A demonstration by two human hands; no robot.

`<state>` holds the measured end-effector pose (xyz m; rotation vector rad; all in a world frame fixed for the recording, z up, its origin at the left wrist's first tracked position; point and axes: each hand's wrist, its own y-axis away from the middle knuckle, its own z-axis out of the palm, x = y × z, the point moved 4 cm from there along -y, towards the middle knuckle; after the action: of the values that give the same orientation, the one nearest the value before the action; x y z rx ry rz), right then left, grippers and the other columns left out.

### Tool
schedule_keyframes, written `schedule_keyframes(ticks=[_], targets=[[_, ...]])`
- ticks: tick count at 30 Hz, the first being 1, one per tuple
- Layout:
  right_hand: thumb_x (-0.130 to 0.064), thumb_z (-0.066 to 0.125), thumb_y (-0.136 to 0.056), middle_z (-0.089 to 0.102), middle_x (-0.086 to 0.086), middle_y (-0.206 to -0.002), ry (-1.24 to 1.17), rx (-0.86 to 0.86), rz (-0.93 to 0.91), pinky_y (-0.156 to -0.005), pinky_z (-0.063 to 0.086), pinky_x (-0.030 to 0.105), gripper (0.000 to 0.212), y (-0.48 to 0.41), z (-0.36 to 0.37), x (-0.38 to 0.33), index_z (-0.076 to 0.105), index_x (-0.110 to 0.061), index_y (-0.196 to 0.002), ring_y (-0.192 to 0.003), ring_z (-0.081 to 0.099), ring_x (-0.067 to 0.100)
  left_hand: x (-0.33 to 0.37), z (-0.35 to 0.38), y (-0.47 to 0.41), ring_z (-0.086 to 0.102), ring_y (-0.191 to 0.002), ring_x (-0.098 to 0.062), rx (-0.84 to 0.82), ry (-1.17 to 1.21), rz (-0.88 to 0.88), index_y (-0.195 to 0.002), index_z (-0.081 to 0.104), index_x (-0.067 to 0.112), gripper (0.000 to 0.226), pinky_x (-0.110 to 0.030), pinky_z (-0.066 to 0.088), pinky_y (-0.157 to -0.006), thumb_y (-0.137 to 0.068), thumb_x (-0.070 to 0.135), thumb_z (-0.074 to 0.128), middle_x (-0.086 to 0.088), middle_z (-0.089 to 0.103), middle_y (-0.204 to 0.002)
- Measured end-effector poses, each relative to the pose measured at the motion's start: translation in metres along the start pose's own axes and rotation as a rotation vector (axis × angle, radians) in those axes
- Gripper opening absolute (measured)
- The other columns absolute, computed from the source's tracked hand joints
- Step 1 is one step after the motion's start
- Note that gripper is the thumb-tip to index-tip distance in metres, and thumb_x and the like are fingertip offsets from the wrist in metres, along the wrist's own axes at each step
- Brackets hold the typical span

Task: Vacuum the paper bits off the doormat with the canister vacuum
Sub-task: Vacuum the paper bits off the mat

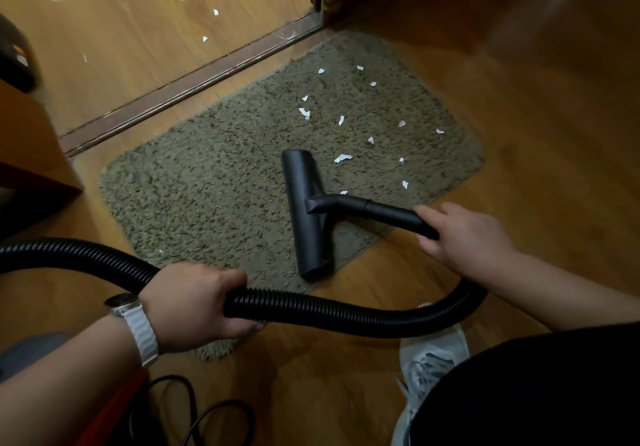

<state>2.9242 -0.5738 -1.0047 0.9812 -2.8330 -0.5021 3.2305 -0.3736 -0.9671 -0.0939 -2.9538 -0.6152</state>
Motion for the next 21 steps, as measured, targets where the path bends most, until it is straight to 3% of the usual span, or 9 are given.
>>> schedule_keyframes(ticks=[4,9,13,16,21], targets=[[-0.051,0.053,-0.093,0.058,0.002,-0.103,0.017,-0.016,-0.064,-0.058,0.04,0.029,0.053,0.0,0.001,-0.008,0.047,-0.032,-0.142,-0.088,0.062,0.026,0.001,0.0,-0.001,0.062,-0.061,-0.011,-0.027,-0.022,0.004,-0.087,0.06,0.031,0.077,-0.026,0.041,-0.053,-0.058,0.094,0.024,0.01,0.049,-0.058],[-0.051,0.056,-0.092,0.059,0.001,-0.105,0.051,0.036,0.03,-0.062,0.043,0.031,0.054,-0.007,-0.02,0.01,0.046,-0.037,-0.143,-0.097,0.063,0.027,0.0,0.0,-0.002,0.06,-0.059,-0.009,0.009,0.018,-0.005,-0.083,0.055,0.033,0.094,-0.025,0.044,-0.051,-0.052,0.1,-0.002,0.011,0.053,-0.06],[-0.051,0.053,-0.093,0.057,0.001,-0.102,0.062,0.045,0.084,-0.06,0.046,0.032,0.051,-0.016,-0.031,0.014,0.045,-0.038,-0.142,-0.093,0.061,0.027,-0.001,-0.001,-0.006,0.055,-0.054,-0.01,0.018,0.032,-0.019,-0.075,0.045,0.034,0.076,-0.025,0.041,-0.049,-0.057,0.1,0.013,0.011,0.045,-0.055],[-0.051,0.053,-0.093,0.058,0.001,-0.106,0.048,0.024,-0.012,-0.061,0.044,0.031,0.055,-0.016,-0.024,-0.007,0.042,-0.037,-0.145,-0.094,0.063,0.027,-0.001,-0.002,-0.006,0.044,-0.048,-0.007,0.011,-0.011,-0.006,-0.077,0.05,0.033,0.084,-0.023,0.032,-0.045,-0.057,0.099,0.004,0.013,0.038,-0.05],[-0.049,0.056,-0.092,0.06,0.003,-0.104,0.033,0.001,-0.116,-0.058,0.039,0.031,0.055,-0.01,-0.008,-0.03,0.047,-0.034,-0.144,-0.087,0.064,0.029,-0.003,0.004,-0.002,0.06,-0.057,-0.012,-0.062,-0.031,0.016,-0.082,0.056,0.03,0.067,-0.028,0.049,-0.053,-0.063,0.089,0.029,0.009,0.049,-0.057]])
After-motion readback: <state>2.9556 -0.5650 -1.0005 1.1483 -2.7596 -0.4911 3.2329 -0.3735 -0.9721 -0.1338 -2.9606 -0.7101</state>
